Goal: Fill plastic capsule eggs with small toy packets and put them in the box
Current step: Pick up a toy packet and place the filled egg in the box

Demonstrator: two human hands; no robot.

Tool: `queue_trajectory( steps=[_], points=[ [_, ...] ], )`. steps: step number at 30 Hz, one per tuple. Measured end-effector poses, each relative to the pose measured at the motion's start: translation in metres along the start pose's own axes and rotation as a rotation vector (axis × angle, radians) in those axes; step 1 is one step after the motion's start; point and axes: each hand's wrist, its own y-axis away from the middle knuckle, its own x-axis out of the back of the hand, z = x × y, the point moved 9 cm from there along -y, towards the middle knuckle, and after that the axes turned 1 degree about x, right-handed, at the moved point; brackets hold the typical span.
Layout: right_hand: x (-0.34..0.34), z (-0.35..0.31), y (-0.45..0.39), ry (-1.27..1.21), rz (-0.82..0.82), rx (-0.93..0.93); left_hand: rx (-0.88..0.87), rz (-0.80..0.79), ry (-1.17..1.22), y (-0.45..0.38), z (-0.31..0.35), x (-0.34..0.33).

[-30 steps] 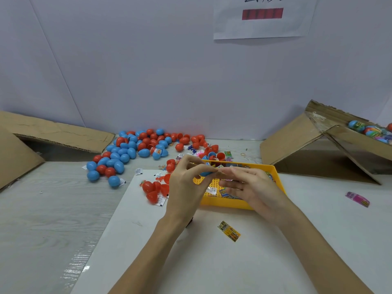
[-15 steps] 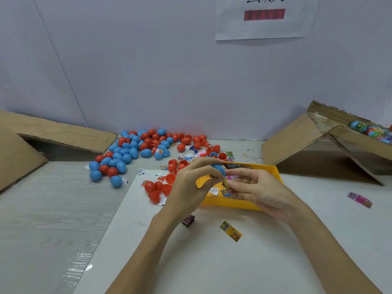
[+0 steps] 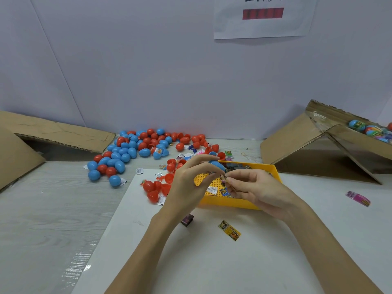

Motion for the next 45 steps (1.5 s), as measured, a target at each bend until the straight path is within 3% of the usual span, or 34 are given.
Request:
queue_trajectory(
  steps=[4, 9, 25, 36, 45],
  points=[
    [0.01, -0.003, -0.002, -0.061, 0.154, 0.054, 0.115, 0.045, 0.103, 0.003, -0.013, 0.002],
    [0.024, -0.007, -0.001, 0.076, 0.391, 0.174, 0.28, 0.079, 0.243, 0.006, -0.027, -0.001],
    [0.011, -0.012, 0.0, 0.2, 0.307, 0.252, 0.352, -0.009, 0.238, 0.009, -0.031, -0.016],
    [0.01, -0.026, 0.004, 0.276, 0.38, 0.402, 0.389, 0.043, 0.273, 0.01, -0.037, -0.013],
    [0.002, -0.028, 0.006, 0.281, 0.336, 0.393, 0.351, 0.083, 0.304, 0.011, -0.033, -0.009]
  ],
)
